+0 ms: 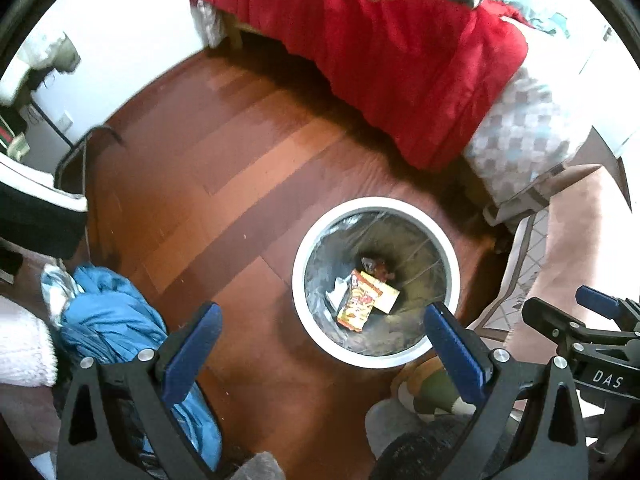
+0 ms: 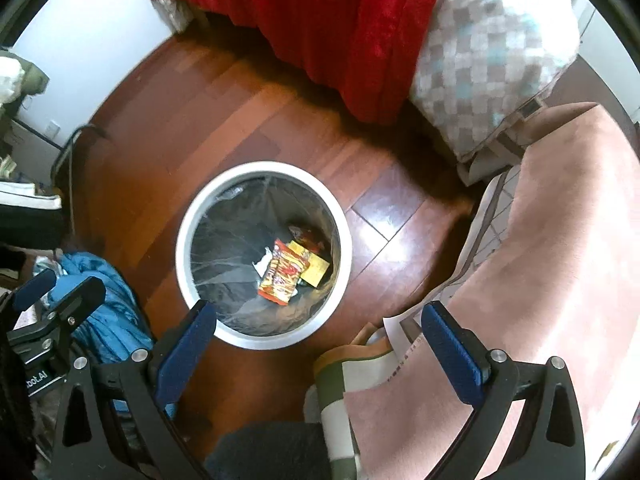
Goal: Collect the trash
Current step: 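Withdraw both tools from the bin back toward the table, then grasp the bread crust with the left tool while the right tool grasps the red wrapper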
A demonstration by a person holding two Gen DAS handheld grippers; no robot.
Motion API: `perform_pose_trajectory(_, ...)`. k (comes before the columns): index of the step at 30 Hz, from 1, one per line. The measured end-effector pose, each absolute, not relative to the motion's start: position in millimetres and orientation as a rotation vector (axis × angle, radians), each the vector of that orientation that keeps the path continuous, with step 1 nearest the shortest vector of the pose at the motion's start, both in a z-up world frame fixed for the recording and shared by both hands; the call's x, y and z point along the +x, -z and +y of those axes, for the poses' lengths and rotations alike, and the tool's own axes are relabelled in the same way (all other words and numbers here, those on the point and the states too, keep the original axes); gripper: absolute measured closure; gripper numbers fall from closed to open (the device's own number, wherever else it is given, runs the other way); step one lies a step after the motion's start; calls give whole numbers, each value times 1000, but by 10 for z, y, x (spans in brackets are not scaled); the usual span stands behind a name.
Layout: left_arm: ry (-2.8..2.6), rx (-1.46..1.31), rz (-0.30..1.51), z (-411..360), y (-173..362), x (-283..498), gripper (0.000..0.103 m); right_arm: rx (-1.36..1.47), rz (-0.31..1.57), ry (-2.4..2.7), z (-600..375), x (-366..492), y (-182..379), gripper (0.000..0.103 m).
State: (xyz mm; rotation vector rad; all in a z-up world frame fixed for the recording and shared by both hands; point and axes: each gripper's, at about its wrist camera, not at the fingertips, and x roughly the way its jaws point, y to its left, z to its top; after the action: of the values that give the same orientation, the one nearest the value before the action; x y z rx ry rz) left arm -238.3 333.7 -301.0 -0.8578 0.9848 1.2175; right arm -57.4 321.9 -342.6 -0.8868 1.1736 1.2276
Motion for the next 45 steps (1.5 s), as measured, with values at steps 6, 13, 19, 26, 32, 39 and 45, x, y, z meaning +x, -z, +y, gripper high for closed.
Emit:
perform_pose_trajectory(6,-1217,-792,917,3114,2483,-2349,0,-792,1132,-1277,2945,-537,2905,0)
perform_pose_trajectory(13,-1223,-735,852,2794,1900,-2226,0,-635,1117,-1358,2516,-409,2232,0)
perform_pose_trajectory(19,-1160,-665,815,2464,1639,-1743,0,-460,1173,-1365,1947,78,1802,0)
perform_pose_trajectory(26,-972,-614,897,2034,2031,-367,0,-400,1185,-1092,1046,1469,1736,0)
perform_pose_trajectory(32,-796,-566,1029,1604,2639,976,0,-360,1227,-715,37,2960,2063,0)
perform_pose_trajectory(39,-714,-495,1167,1309,3179,2020,0,-306,1282,-524,-630,4103,2519,14)
perform_pose_trajectory(45,-710,-467,1219,1245,3325,2333,0,-235,1344,-515,-725,4663,2965,22)
